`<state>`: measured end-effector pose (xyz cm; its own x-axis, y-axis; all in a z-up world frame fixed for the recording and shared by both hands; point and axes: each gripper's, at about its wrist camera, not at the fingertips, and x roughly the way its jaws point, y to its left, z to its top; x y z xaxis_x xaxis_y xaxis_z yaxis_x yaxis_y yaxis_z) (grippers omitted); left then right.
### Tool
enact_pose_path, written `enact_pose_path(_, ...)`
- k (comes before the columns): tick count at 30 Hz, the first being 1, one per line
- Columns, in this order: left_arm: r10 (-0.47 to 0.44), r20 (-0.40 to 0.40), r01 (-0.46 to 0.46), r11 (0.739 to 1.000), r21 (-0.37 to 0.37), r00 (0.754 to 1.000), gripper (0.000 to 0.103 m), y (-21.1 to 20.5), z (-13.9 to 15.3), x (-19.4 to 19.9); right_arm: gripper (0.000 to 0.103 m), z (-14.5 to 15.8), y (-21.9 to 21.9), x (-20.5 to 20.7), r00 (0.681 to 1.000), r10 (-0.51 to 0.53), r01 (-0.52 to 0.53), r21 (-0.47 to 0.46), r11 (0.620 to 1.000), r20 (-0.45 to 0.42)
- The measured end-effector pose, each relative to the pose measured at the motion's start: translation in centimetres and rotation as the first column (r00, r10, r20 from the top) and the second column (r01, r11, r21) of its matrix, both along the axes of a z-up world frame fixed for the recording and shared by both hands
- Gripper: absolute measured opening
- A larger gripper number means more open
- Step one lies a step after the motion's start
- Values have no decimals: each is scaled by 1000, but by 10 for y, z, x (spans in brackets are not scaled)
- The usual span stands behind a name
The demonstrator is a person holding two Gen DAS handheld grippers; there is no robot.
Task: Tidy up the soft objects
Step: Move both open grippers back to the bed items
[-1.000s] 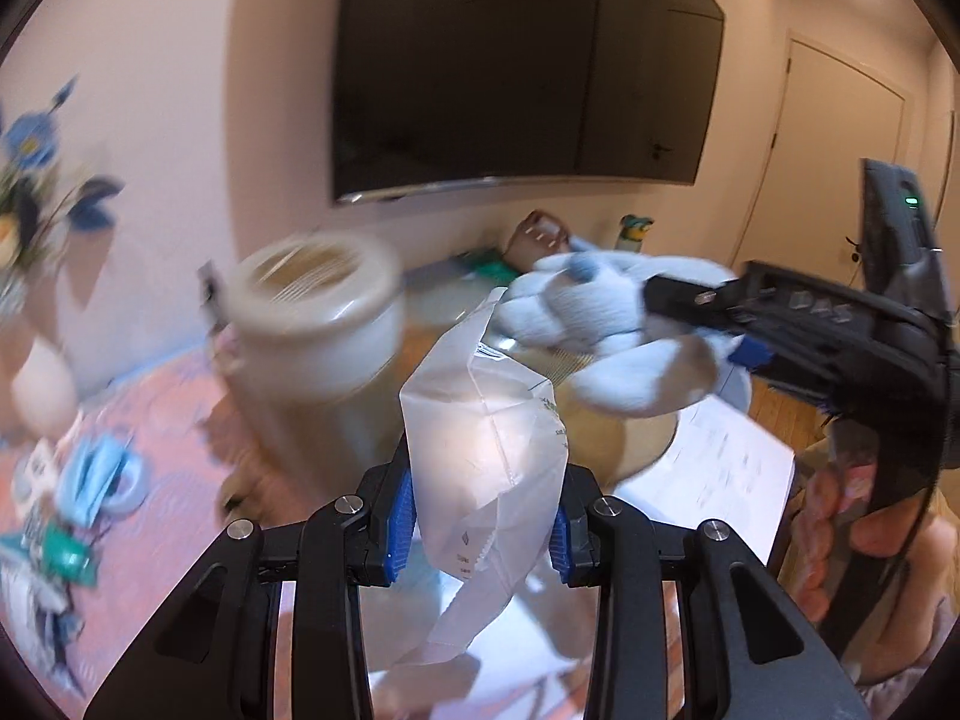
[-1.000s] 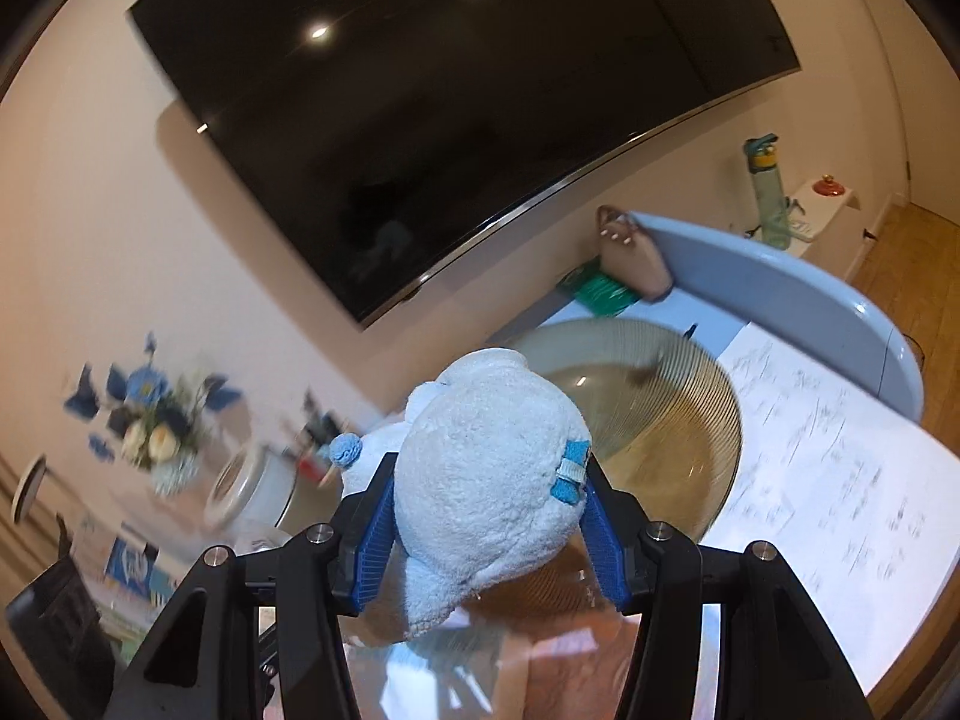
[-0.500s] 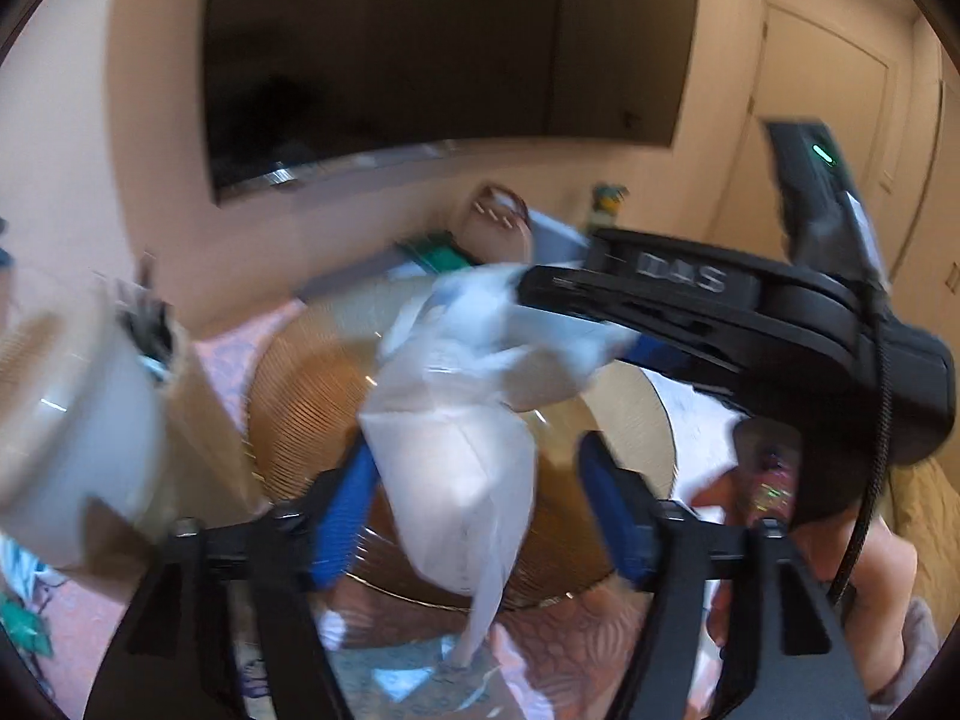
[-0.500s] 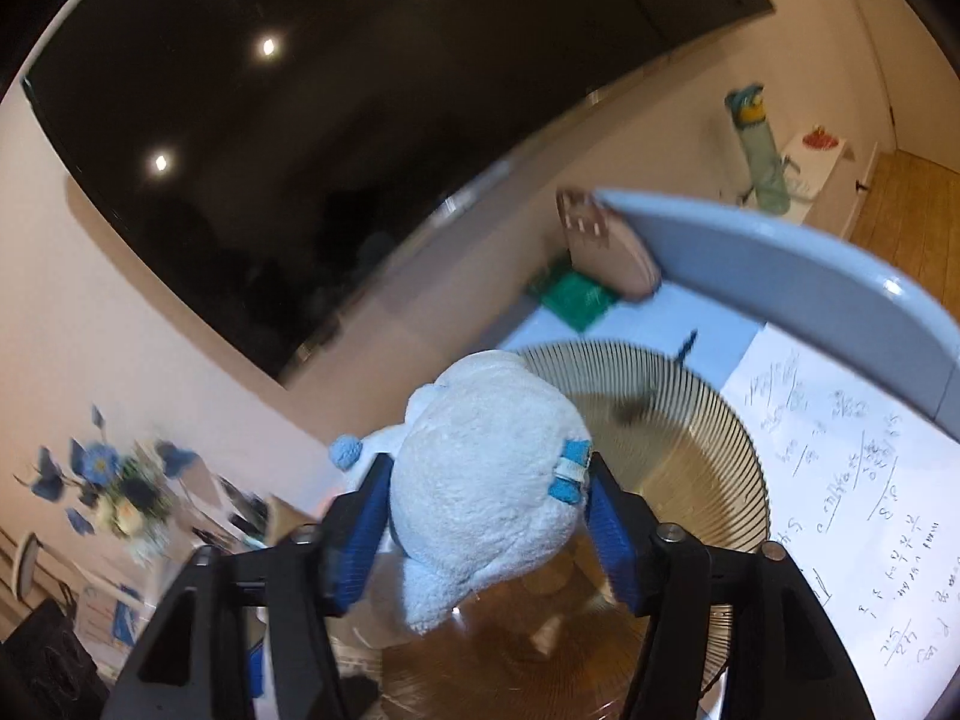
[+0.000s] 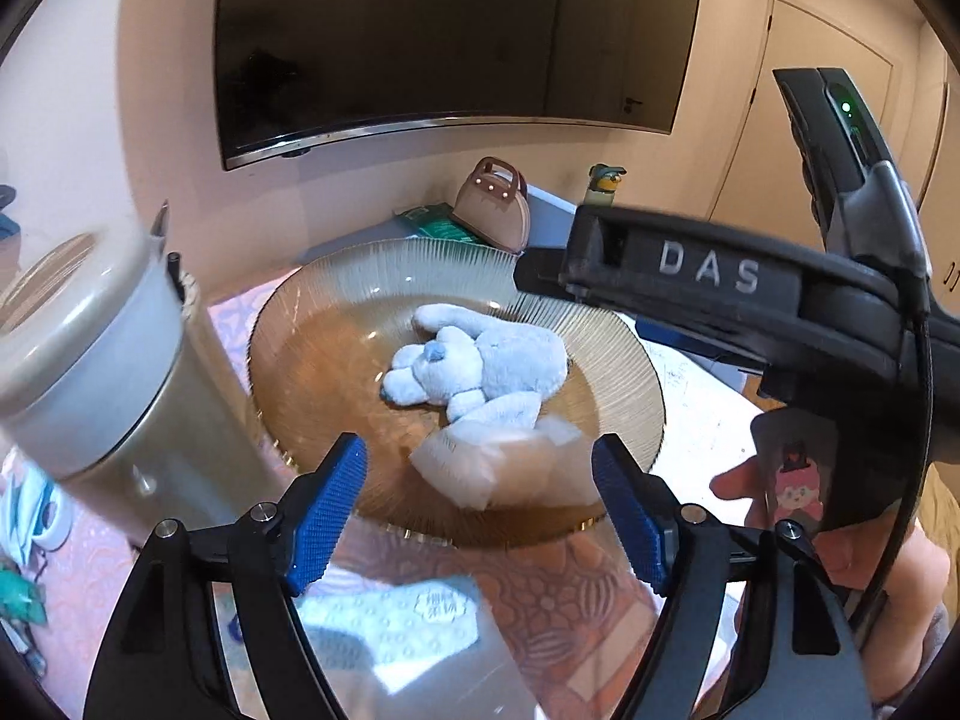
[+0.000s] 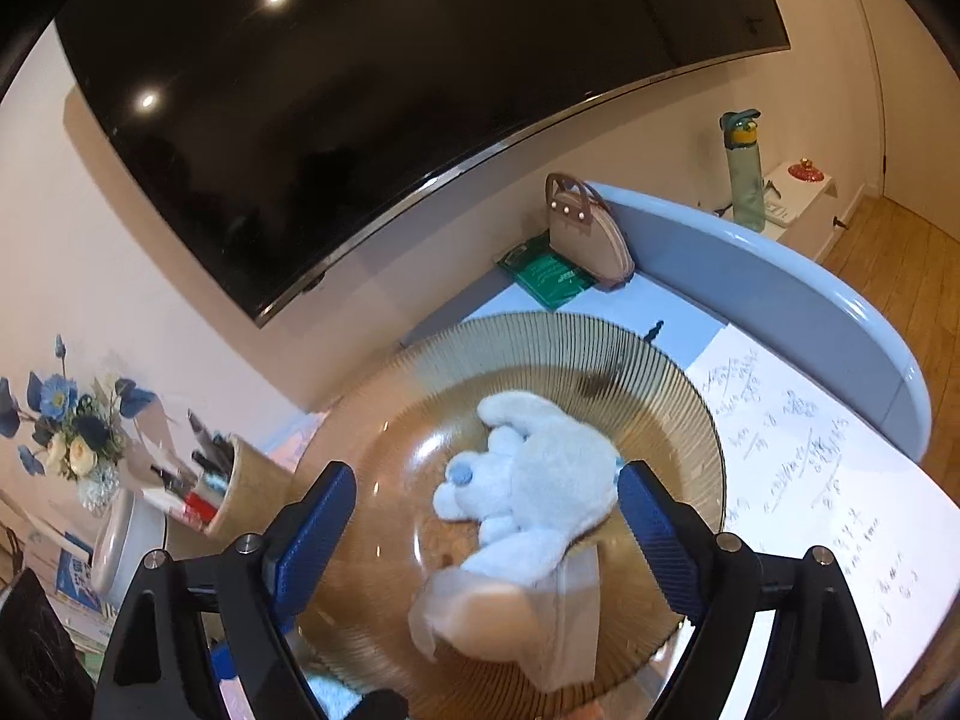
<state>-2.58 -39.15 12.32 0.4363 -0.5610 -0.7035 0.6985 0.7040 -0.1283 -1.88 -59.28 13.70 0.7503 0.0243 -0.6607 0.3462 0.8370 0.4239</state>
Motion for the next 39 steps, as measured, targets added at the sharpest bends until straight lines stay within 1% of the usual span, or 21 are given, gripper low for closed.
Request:
enact_pose_path(5, -1, -12, 1, 1000, 15, 1000, 76, 19, 1, -13, 88, -4, 21, -17, 999, 7, -8, -22, 1000, -34)
enact_pose_path(8, -15, -43, 16, 1000, 23, 999, 76, 34, -1, -23, 88, -7, 39, -33, 999, -5, 2, -55, 998, -44)
enact_pose_path(10, -24, -40, 25, 999, 31, 999, 76, 45, -1, -32, 88, -10, 52, -43, 998, -3, -2, -71, 997, -59)
enact_pose_path(13, -24, -30, 26, 998, 58, 999, 76, 64, -4, -43, 88, -13, 72, -57, 997, 15, -19, -62, 998, -73)
enact_pose_path(15, -16, -27, 18, 998, 68, 1000, 76, 81, -6, -47, 88, -14, 89, -68, 997, 32, -35, -44, 998, -64)
enact_pose_path(19, 34, -31, -32, 997, 73, 999, 76, 123, -8, -47, 88, -11, 126, -78, 995, 88, -90, -50, 995, -40)
enact_pose_path(23, 127, -13, -125, 987, 100, 992, 76, 175, -15, -38, 88, -14, 162, -75, 986, 163, -164, -34, 986, -22)
enact_pose_path(26, 212, 11, -212, 968, 136, 977, 76, 214, -21, -28, 88, -18, 191, -67, 975, 223, -223, -19, 975, -17)
enact_pose_path(29, 308, 2, -305, 942, 143, 952, 76, 258, -36, -13, 88, -21, 221, -57, 959, 284, -284, -25, 959, 6)
enact_pose_path(32, 399, -18, -393, 909, 141, 917, 76, 296, -52, -1, 88, -29, 245, -45, 947, 321, -321, -8, 947, 25)
enact_pose_path(35, 486, 4, -481, 863, 151, 874, 76, 333, -62, 10, 88, -36, 266, -31, 934, 356, -357, 13, 934, 33)
enact_pose_path(36, 502, 11, -498, 854, 147, 865, 76, 343, -64, 11, 88, -37, 273, -26, 931, 365, -365, 10, 931, 33)
enact_pose_path(37, 514, 16, -511, 848, 140, 857, 76, 352, -65, 15, 88, -38, 281, -21, 928, 372, -372, 0, 928, 33)
enact_pose_path(39, 523, 20, -522, 846, 109, 852, 76, 367, -62, 21, 88, -41, 294, -8, 927, 374, -373, -34, 927, 18)
